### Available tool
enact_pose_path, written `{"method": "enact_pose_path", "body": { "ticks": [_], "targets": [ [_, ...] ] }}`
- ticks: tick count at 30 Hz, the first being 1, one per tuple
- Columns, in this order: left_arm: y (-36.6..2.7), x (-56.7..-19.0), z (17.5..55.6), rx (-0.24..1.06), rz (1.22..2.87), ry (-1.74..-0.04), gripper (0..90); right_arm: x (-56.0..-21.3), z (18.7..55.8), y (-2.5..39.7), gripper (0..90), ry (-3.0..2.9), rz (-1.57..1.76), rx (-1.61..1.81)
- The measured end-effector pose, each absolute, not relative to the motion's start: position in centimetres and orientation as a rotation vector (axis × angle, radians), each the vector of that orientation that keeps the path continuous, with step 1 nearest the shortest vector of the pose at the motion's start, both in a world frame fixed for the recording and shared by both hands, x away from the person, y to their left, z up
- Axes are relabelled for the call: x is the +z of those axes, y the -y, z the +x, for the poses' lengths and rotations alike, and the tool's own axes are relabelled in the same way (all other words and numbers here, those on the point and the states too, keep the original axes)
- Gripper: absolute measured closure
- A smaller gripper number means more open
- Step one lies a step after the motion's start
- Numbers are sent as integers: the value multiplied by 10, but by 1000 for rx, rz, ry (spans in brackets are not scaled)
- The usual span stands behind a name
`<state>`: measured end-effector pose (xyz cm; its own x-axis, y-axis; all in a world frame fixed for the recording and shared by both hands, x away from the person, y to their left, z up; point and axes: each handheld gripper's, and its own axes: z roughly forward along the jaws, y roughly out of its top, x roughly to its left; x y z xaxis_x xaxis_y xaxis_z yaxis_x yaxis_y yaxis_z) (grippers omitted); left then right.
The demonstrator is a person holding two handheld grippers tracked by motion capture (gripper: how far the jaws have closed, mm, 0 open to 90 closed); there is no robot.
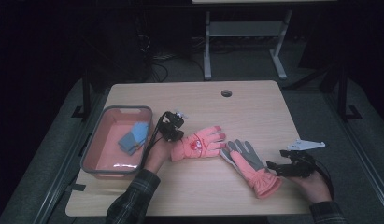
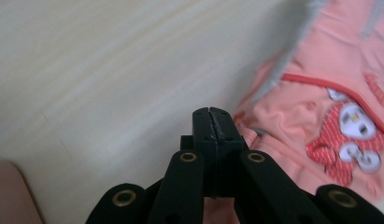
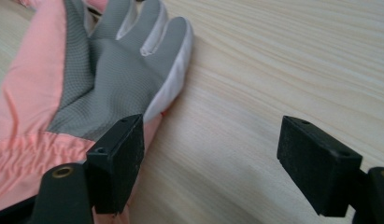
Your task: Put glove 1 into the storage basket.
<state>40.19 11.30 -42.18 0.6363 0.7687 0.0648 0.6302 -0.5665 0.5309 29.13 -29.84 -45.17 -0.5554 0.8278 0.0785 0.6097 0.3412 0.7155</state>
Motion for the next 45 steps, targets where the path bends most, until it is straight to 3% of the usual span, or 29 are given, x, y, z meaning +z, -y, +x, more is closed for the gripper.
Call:
{"method": "enact_pose_path", "body": {
  "ticks": [13,17,19,22,28,33,36,42,45],
  "targets": [
    [-119,-426,334,305,2419,-934,892,-451,275,315,305,-2294,1313,1047],
    [-125,-416,328,320,2352,-913,806,-452,273,314,482,-2323,1302,1044],
    [-125,-408,325,295,2327,-879,713,-451,273,311,593,-2343,1282,1057],
    [-118,-403,320,254,2294,-821,594,-450,274,308,693,-2373,1262,1055],
    [-96,-410,325,263,2342,-747,457,-451,273,304,895,-2435,1259,1042],
    [-80,-423,330,308,2408,-722,421,-454,274,301,899,-2500,1231,1017],
    [-79,-429,332,340,2434,-728,477,-455,274,298,899,-2526,1211,1000],
    [-83,-437,339,292,2456,-726,700,-455,273,296,899,-2560,1198,1006],
    [-81,-439,338,277,2470,-688,858,-455,273,294,899,-2567,1194,1008]
  ]
}}
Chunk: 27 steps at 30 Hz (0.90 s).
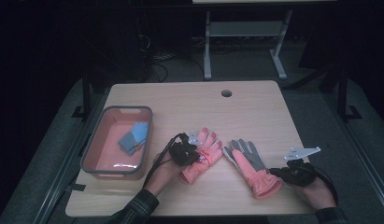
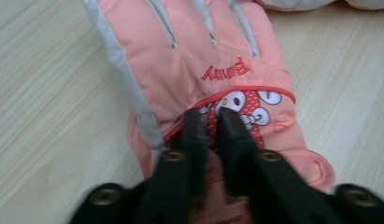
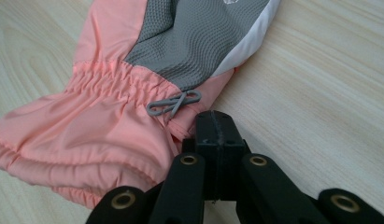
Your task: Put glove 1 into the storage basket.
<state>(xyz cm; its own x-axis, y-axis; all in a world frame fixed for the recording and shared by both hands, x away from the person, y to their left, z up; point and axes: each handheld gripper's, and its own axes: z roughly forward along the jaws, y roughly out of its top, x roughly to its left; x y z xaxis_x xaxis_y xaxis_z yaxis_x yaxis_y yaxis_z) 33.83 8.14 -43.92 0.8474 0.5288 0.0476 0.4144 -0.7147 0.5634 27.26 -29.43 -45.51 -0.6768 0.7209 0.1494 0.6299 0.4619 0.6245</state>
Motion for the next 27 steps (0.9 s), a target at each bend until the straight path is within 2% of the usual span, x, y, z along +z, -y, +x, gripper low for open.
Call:
{"method": "enact_pose_path", "body": {
  "ticks": [3,14,27],
  "targets": [
    [-84,-437,340,260,2456,-688,894,-455,272,295,899,-2576,1192,1003],
    [-109,-418,347,168,2350,-740,898,-456,272,291,899,-2623,1148,1021],
    [-127,-398,349,141,2264,-758,898,-452,274,257,899,-2686,1019,1054]
  ]
}}
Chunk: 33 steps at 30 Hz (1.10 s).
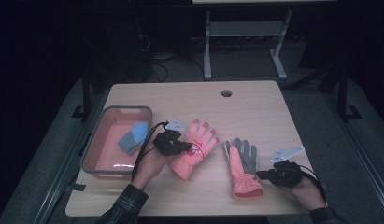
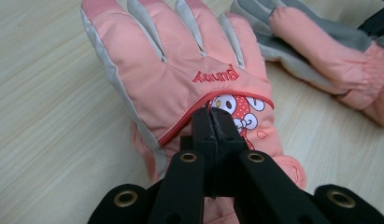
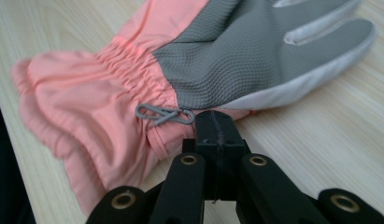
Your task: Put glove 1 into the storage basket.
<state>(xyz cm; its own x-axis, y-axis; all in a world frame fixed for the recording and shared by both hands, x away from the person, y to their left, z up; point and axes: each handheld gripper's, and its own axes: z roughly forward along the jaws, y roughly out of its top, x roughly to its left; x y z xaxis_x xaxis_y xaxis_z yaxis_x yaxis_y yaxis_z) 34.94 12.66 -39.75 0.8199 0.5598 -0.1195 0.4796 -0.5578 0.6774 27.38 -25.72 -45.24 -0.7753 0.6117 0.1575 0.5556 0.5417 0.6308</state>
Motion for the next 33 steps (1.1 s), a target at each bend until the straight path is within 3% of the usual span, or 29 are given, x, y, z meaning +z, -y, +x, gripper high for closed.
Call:
{"method": "enact_pose_path", "body": {
  "ticks": [27,28,33],
  "targets": [
    [-145,-378,352,118,2233,-742,898,-450,294,182,899,-2772,823,1076],
    [-145,-378,353,119,2239,-732,898,-449,294,184,889,-2765,823,1079],
    [-141,-375,355,113,2251,-718,898,-448,293,209,668,-2660,912,1082]
  ]
}}
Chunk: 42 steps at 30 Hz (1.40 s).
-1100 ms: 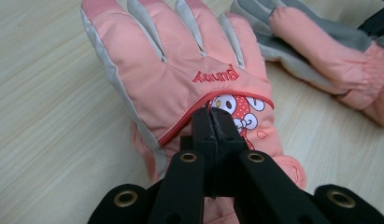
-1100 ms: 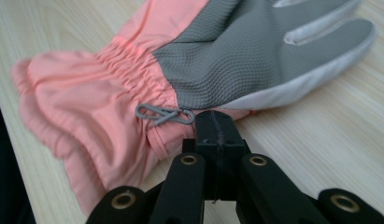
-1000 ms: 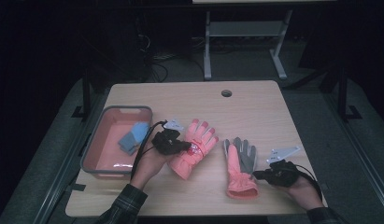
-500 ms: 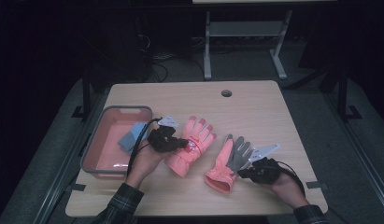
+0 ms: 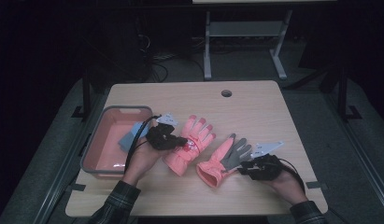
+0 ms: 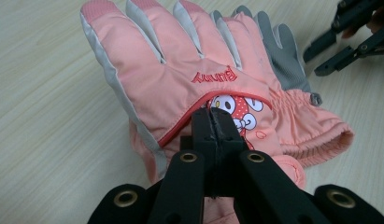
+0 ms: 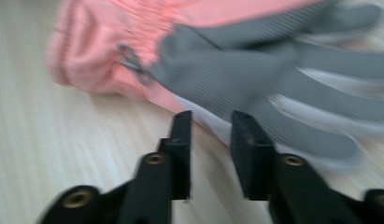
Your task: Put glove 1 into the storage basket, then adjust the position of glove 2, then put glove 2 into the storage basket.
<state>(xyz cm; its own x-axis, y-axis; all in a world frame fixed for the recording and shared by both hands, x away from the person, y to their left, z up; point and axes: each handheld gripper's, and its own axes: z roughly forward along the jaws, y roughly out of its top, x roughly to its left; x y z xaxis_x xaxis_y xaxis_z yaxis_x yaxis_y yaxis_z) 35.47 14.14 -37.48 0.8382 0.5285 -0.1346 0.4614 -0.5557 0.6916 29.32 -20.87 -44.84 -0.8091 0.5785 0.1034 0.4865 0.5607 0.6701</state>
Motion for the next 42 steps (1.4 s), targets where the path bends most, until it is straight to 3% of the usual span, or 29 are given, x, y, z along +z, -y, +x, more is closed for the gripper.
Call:
{"method": "enact_pose_path", "body": {
  "ticks": [7,10,22,42],
  "targets": [
    [-130,-370,358,103,2243,-693,898,-453,294,241,343,-2507,1040,1070],
    [-124,-368,358,95,2248,-679,898,-458,298,252,269,-2452,1100,1069],
    [-93,-359,359,70,2257,-602,898,-469,307,266,149,-2395,1213,1037],
    [-40,-353,357,14,2306,-499,898,-480,310,266,107,-2368,1212,1002]
  ]
}}
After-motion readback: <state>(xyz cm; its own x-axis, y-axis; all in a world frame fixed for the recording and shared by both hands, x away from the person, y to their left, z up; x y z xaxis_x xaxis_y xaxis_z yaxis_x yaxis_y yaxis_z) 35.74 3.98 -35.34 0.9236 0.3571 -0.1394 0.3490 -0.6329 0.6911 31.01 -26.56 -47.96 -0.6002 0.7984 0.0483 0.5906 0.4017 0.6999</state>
